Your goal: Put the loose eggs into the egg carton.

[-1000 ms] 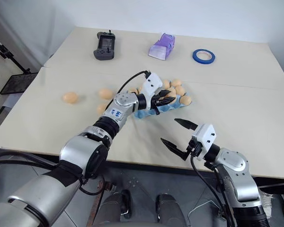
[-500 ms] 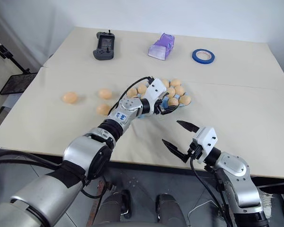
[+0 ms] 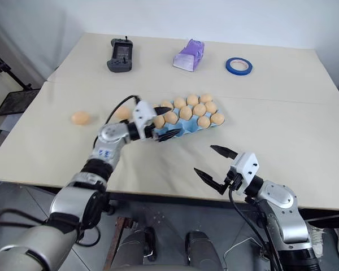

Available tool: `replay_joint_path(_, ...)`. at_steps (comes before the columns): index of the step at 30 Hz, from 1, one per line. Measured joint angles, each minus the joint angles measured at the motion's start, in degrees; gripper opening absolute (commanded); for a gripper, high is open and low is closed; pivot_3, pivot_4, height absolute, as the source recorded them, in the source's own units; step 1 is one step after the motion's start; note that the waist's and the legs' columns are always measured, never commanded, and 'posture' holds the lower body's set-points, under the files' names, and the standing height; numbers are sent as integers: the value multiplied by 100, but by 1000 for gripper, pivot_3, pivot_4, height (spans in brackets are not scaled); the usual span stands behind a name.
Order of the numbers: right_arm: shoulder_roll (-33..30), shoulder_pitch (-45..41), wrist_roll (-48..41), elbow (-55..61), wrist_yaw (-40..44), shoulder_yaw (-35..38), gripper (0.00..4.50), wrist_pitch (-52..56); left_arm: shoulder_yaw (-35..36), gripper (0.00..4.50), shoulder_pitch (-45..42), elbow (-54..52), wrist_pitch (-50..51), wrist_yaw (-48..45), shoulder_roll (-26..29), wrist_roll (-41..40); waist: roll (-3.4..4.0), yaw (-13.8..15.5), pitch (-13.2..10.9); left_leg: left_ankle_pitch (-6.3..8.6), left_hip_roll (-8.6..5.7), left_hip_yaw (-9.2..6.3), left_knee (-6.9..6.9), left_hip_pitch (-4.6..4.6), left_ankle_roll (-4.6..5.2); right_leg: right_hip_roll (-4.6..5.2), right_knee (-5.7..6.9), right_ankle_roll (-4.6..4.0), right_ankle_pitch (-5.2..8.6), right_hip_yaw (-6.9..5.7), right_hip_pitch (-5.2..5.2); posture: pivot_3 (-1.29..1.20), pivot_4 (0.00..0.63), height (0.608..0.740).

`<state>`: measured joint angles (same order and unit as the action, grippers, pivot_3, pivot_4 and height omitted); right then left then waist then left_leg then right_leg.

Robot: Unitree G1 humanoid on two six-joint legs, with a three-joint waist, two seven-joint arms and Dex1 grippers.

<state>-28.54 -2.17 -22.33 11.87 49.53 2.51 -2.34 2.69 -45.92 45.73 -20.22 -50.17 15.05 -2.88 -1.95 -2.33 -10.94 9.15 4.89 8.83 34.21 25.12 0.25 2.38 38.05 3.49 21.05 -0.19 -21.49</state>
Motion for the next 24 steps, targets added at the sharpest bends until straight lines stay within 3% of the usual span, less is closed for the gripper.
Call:
replay_joint_path(5, -28, -361, -57, -341, 352, -9, 4500, -41, 242, 4300, 1696, -2850, 1047, -115, 673, -754, 1, 36, 1, 4, -3, 1, 2, -6, 7, 9, 2, 0, -1, 0, 10, 0, 150, 740)
replay_joint_path(8, -40, -671, -64, -578, 498, 5, 4500, -46, 349, 4300, 2655, -3907, 1505, -64, 978, -983, 3, 35, 2, 15, -4, 1, 0, -19, -7, 15, 4, -2, -2, 2, 17, 0, 150, 740)
replay_joint_path(14, -22, -933, -92, -880, 800, -17, 4500, -60, 397, 4300, 3610, -4789, 1778, 204, 1139, -1030, 5, 57, 3, 12, -4, -8, -8, -17, -8, 29, -18, -25, -12, -7, 25, 0, 150, 740)
replay_joint_path(24, 165, -1324, 9, -1815, 1109, -41, 4500, -625, -332, 4300, 3687, -4953, 1388, 932, 633, -427, 9, 44, 5, 12, -5, 5, -27, -7, -4, 22, -27, -22, -17, 6, 1, 0, 150, 740)
